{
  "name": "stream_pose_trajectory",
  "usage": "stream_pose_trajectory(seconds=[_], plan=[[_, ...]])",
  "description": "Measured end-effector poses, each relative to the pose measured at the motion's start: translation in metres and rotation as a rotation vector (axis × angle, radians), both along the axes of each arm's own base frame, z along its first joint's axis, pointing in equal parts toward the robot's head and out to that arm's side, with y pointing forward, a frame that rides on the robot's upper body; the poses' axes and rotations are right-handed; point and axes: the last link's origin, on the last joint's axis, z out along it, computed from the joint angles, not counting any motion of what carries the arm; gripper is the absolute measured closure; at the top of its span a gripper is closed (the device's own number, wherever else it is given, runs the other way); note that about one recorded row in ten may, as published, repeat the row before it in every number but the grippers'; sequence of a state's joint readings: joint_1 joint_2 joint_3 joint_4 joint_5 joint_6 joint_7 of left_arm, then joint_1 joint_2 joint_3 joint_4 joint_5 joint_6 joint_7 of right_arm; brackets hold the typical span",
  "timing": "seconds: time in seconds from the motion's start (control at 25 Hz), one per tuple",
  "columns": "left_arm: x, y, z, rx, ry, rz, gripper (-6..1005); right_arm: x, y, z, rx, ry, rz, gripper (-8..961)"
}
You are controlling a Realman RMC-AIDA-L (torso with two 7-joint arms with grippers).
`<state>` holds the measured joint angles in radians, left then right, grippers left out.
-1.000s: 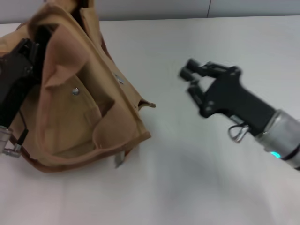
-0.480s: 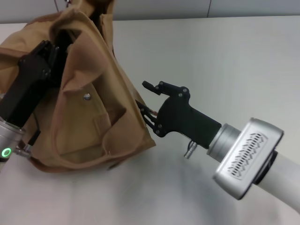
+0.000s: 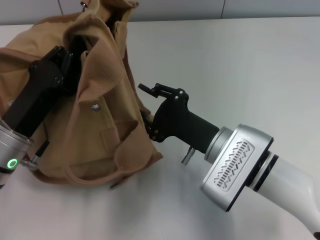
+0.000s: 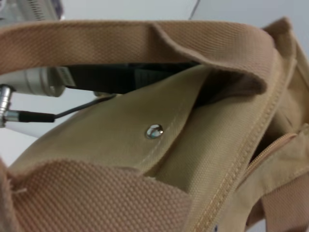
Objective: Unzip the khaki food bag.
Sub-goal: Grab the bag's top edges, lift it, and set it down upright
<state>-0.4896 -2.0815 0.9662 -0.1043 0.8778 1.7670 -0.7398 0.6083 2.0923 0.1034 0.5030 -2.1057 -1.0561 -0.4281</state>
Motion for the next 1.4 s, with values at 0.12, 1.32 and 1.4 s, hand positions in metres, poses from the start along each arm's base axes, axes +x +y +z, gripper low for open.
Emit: stream_pose_trajectory(seconds=[0.12,1.32,1.4], plan=[[0.000,0.000,0.000,-0.002,0.000,-0.002,920,-0.002,0.000,-0.001,0.007,-0.006,0.009,549],[0.002,0.001,-0.003,-0.018,0.007,-0.005,913,-0.011,-0.006,-0.003,-0.007,-0.013,0.087,862],[0.002,0.002,-0.003,-0.017,0.005,-0.005,912,-0.010,-0.005,-0.003,-0.006,-0.017,0.087,921]])
